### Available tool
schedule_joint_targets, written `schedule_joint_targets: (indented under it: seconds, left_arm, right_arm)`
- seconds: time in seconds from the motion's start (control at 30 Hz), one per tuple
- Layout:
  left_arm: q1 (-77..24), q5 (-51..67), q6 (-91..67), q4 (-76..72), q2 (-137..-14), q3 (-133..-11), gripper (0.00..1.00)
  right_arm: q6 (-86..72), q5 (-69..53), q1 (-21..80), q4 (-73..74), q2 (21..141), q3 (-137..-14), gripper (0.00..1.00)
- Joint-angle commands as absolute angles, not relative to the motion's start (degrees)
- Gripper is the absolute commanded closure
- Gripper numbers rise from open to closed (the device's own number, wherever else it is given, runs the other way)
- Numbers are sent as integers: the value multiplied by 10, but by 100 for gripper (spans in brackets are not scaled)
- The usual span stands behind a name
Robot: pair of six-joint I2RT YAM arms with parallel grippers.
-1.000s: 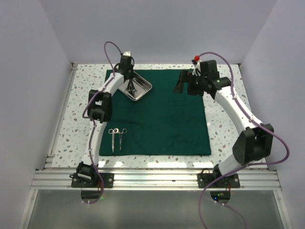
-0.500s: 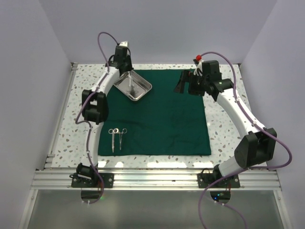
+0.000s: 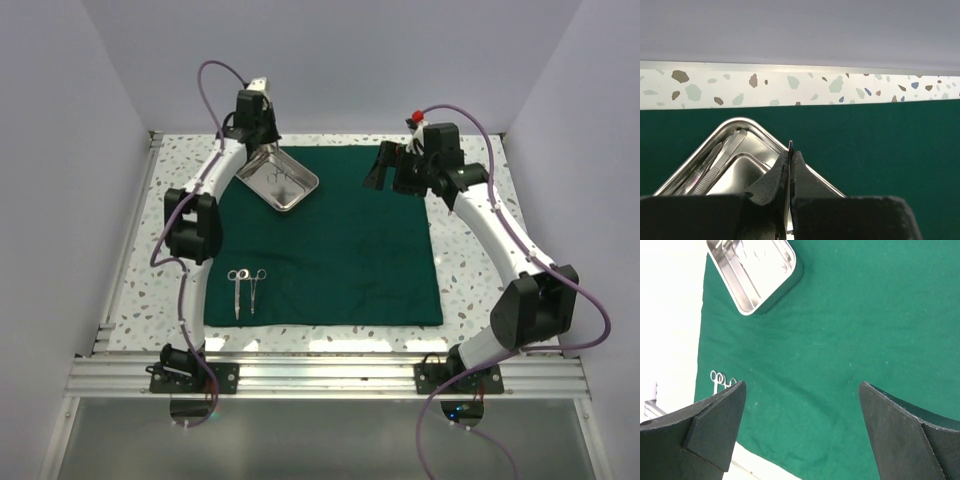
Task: Open and lay out the surgical kit
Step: Pick up the medical item from the container, then place the medical item in the surgical kit.
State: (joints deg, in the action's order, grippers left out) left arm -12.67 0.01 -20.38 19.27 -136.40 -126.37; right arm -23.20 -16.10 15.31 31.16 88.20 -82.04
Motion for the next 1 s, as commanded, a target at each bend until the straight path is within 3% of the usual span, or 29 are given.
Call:
schedule_joint_targets:
  seconds: [0.0, 0.7, 0.97]
  left_arm:
    - [-127, 23, -213, 142, -1333, -1230, 100]
    - [-128, 46, -197, 157, -1162, -1224, 100]
    - [-143, 109, -220, 172, -1065, -1144, 100]
  right_arm:
    - [-244, -177, 152, 280, 896, -855, 1]
    - [-263, -255, 175, 168, 947, -903, 1]
    - [-268, -308, 235, 134, 1092, -1101, 1]
